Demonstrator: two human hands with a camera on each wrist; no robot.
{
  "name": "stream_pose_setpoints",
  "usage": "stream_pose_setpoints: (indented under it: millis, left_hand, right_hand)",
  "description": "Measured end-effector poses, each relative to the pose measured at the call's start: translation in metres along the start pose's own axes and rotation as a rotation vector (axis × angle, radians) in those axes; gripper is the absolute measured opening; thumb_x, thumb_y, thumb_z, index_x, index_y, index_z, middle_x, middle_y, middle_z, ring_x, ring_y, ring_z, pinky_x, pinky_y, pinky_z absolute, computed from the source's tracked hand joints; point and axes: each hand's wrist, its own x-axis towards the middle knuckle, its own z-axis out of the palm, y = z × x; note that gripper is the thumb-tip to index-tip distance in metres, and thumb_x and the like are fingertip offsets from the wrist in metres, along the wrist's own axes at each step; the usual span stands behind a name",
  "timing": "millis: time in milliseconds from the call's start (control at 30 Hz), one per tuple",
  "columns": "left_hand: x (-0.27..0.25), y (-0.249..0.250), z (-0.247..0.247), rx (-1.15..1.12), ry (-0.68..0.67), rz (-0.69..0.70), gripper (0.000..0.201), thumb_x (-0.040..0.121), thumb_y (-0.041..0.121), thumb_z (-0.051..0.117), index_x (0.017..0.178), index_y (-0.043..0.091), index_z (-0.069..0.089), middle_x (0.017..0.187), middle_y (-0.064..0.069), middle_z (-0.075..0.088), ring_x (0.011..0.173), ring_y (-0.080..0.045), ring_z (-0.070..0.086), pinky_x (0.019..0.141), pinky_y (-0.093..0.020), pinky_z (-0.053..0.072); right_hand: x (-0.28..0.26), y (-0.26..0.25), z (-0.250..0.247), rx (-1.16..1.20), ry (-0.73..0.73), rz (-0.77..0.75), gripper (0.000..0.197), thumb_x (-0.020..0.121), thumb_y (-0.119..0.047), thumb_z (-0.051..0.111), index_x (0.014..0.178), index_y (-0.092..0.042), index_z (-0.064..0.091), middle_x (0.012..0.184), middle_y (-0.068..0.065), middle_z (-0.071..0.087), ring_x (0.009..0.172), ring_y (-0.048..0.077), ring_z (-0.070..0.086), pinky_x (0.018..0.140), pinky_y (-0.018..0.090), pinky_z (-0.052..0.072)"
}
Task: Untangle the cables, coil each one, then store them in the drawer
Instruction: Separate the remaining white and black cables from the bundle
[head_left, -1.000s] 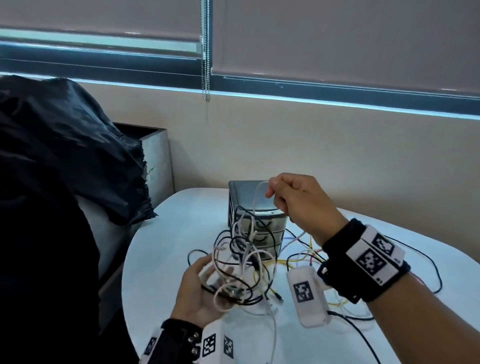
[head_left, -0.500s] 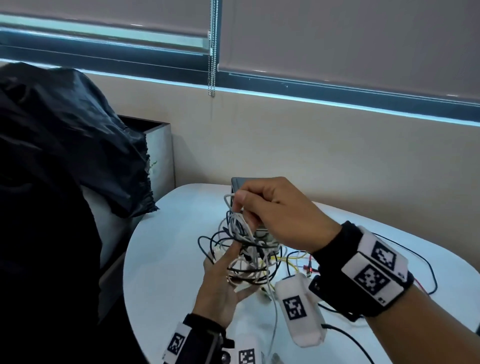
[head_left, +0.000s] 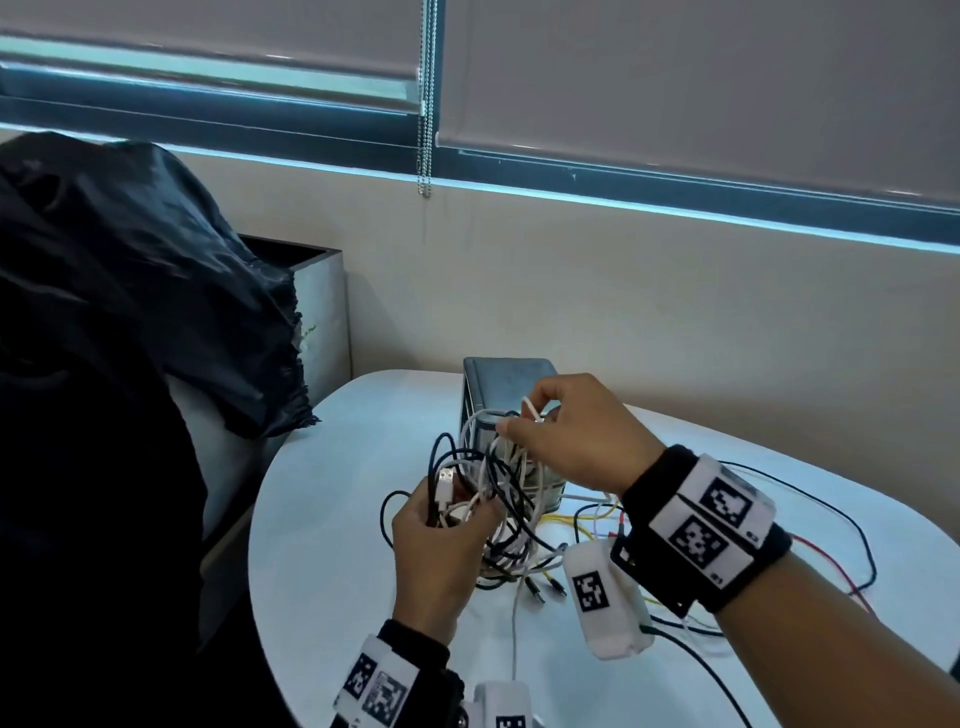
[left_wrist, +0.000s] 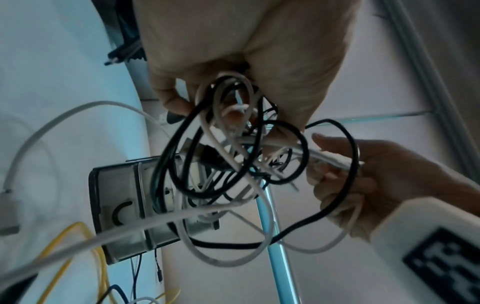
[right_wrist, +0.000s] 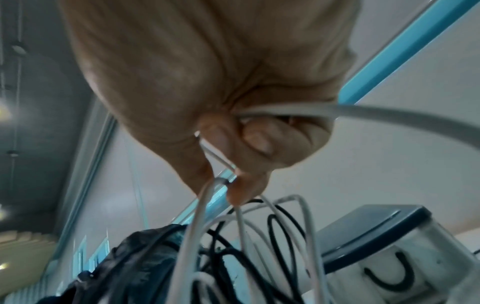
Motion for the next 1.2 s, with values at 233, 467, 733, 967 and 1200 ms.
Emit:
stream_pose_setpoints:
  millis: [233, 467, 733, 967, 1200]
  left_hand:
    - [0.008, -0.003, -0.011, 0.043, 0.115, 0.033, 0.024, 0.072, -0.001, 0.084, 0.082, 0.005, 0.063, 0.068, 0.002, 0.065, 0.062, -0.011, 0.056, 0.058, -0.021, 0.049]
    - [0.019, -0.016, -0.027, 0.082, 0.13, -0.095, 0.03, 0.067, -0.004, 0.086, 0.076, 0.011, 0.061, 0.06, 0.006, 0.061, 0.056, -0.013, 0.055, 0.052, -0.023, 0.047]
    - [0.041, -0.031, -0.059, -0.021, 0.368, -0.261, 0.034, 0.075, 0.01, 0.086, 0.077, 0.016, 0.052, 0.059, 0.0, 0.045, 0.051, -0.019, 0.039, 0.048, -0.024, 0.036]
    - [0.055, -0.023, -0.091, -0.135, 0.551, -0.306, 0.038, 0.08, 0.006, 0.08, 0.076, 0.021, 0.046, 0.065, -0.003, 0.052, 0.032, -0.007, 0.038, 0.034, -0.014, 0.032]
    - [0.05, -0.016, -0.079, -0.172, 0.516, -0.134, 0.032, 0.081, 0.013, 0.081, 0.076, 0.019, 0.05, 0.068, -0.003, 0.054, 0.043, -0.012, 0.037, 0.036, -0.018, 0.032]
  right_hand:
    - [0.006, 0.016, -0.01, 0.15, 0.3, -0.069, 0.043, 0.102, -0.031, 0.047, 0.072, -0.003, 0.062, 0.067, 0.013, 0.059, 0.059, 0.024, 0.052, 0.061, 0.033, 0.041]
    - [0.006, 0.017, -0.033, 0.764, 0.47, 0.076, 0.039, 0.103, -0.022, 0.046, 0.067, -0.008, 0.05, 0.08, 0.01, 0.075, 0.057, 0.02, 0.066, 0.047, 0.025, 0.05]
    - [0.002, 0.042, -0.064, 0.87, 0.694, 0.148, 0.041, 0.103, -0.024, 0.043, 0.063, -0.012, 0.046, 0.075, 0.006, 0.072, 0.052, 0.018, 0.065, 0.049, 0.026, 0.048]
    - [-0.002, 0.056, -0.077, 0.989, 0.864, 0.169, 0.041, 0.103, -0.027, 0.044, 0.063, -0.015, 0.045, 0.066, 0.001, 0.07, 0.05, 0.015, 0.063, 0.044, 0.021, 0.047]
    - [0.0, 0.058, -0.054, 0.801, 0.624, 0.196, 0.025, 0.088, -0.008, 0.057, 0.065, -0.007, 0.047, 0.067, 0.014, 0.07, 0.034, 0.021, 0.042, 0.038, 0.02, 0.03]
